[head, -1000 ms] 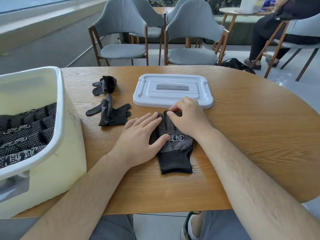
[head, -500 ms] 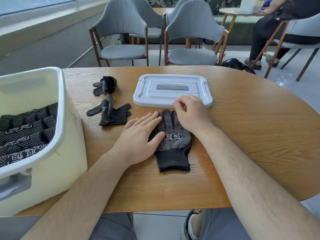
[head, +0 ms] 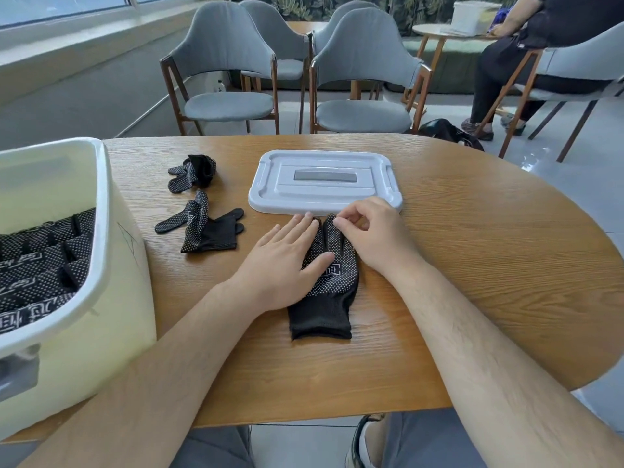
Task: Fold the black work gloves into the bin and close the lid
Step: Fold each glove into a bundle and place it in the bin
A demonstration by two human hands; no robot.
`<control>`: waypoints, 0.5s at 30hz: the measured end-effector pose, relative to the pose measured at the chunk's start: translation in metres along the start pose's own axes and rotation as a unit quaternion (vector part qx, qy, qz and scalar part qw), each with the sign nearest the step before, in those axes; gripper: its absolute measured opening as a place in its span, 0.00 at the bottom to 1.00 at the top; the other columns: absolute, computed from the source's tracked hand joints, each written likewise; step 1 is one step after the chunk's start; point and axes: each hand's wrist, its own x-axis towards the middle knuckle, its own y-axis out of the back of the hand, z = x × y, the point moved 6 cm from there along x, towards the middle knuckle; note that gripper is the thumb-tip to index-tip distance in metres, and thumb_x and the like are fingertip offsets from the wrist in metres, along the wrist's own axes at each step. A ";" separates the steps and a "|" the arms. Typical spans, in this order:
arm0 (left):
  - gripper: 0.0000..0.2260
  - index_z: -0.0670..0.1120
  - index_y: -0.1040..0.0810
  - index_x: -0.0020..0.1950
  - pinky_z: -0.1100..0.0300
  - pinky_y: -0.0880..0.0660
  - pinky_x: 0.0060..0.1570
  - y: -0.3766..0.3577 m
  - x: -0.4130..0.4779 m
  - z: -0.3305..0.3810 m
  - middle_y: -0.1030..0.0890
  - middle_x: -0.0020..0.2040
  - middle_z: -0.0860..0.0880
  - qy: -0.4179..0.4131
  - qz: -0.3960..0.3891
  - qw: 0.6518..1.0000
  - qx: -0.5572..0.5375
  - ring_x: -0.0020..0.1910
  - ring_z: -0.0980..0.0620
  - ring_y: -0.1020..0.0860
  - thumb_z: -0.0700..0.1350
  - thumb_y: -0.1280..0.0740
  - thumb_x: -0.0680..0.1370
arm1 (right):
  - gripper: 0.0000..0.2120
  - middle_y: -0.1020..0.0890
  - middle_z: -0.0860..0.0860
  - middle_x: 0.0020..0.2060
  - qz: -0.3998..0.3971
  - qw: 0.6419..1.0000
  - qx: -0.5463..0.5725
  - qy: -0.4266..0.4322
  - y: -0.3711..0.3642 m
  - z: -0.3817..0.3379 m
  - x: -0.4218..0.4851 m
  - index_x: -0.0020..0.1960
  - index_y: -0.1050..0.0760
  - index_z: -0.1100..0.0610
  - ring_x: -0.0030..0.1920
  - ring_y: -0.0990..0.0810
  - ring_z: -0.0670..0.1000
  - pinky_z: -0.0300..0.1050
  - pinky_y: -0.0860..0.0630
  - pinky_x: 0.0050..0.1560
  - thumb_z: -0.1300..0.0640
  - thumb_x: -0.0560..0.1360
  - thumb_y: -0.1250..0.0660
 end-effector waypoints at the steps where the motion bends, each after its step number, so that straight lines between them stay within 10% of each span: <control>1: 0.33 0.50 0.52 0.84 0.57 0.60 0.80 -0.001 0.000 0.000 0.55 0.83 0.54 -0.002 0.001 1.000 0.001 0.81 0.59 0.59 0.65 0.52 0.83 | 0.04 0.23 0.41 0.45 -0.002 1.000 -0.002 0.000 -0.001 0.000 0.001 0.47 0.18 0.47 0.44 0.22 0.41 0.49 0.20 0.53 0.48 0.78 0.29; 15: 0.32 0.51 0.51 0.84 0.60 0.61 0.78 0.000 -0.001 0.000 0.52 0.83 0.55 -0.008 0.022 1.000 -0.018 0.81 0.60 0.57 0.64 0.51 0.83 | 0.06 0.23 0.42 0.46 0.009 1.000 0.008 0.009 -0.011 -0.007 0.011 0.47 0.17 0.47 0.47 0.21 0.41 0.44 0.21 0.52 0.46 0.76 0.27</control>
